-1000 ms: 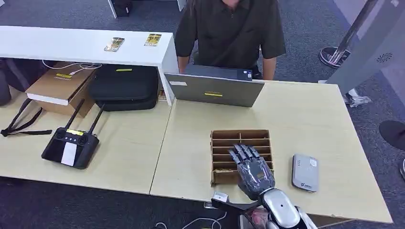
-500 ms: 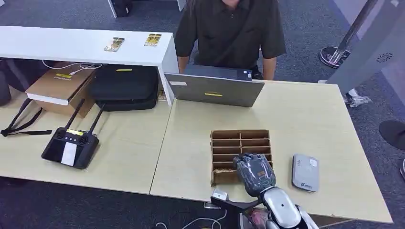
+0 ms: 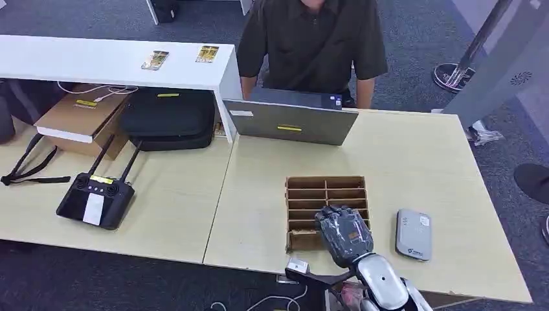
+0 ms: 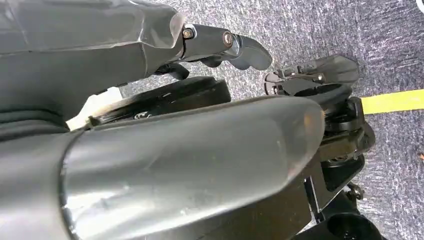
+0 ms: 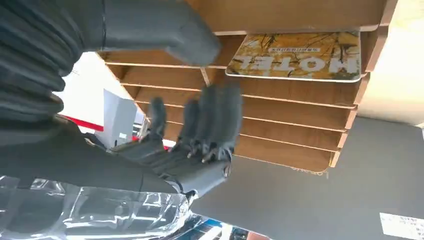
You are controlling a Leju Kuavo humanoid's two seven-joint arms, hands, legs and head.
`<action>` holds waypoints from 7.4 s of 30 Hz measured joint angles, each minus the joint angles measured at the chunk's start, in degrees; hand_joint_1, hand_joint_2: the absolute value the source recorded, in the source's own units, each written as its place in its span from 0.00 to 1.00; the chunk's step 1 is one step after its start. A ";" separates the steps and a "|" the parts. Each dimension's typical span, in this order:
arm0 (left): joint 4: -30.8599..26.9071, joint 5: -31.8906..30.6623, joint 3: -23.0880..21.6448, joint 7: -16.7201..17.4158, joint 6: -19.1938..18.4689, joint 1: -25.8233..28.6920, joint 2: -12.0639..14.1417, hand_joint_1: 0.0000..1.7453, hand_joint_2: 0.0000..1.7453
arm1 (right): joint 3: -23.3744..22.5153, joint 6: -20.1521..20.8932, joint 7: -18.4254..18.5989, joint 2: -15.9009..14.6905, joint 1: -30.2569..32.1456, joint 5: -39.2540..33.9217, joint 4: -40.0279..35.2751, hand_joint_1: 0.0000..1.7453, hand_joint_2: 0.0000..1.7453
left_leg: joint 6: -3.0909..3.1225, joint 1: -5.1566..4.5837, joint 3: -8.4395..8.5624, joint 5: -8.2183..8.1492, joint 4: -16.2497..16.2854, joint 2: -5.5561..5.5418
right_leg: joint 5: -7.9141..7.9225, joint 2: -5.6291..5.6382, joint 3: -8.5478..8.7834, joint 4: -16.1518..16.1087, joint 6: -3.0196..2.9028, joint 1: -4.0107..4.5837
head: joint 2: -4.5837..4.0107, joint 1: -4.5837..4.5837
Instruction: Pass the card to the sensor for recognition and then transmit it.
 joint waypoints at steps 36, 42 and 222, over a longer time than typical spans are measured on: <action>0.00 -0.15 0.00 -0.31 0.24 -0.07 -0.52 0.00 0.00 | 1.22 0.83 1.11 3.56 1.26 -0.76 -2.23 0.00 1.00 | 0.00 0.00 0.00 0.00 0.00 0.00 | 0.00 0.00 0.00 0.01 0.00 0.00 | 0.00 0.00; 0.00 0.31 0.00 -0.37 0.17 -0.06 -0.59 0.00 0.00 | 1.36 1.24 1.14 4.87 1.25 -1.03 -2.19 0.00 1.00 | 0.00 0.00 0.00 0.00 0.00 0.00 | 0.00 0.00 0.00 0.01 0.00 0.00 | 0.00 0.00; 0.00 -6.16 -7.21 4.26 -0.15 -0.77 -1.95 0.00 0.00 | -20.15 -29.29 -2.78 22.53 -44.33 4.85 36.80 0.97 1.00 | -0.29 0.08 -0.23 0.47 0.02 0.11 | 0.48 0.21 -0.39 0.23 -0.33 0.09 | 0.00 0.11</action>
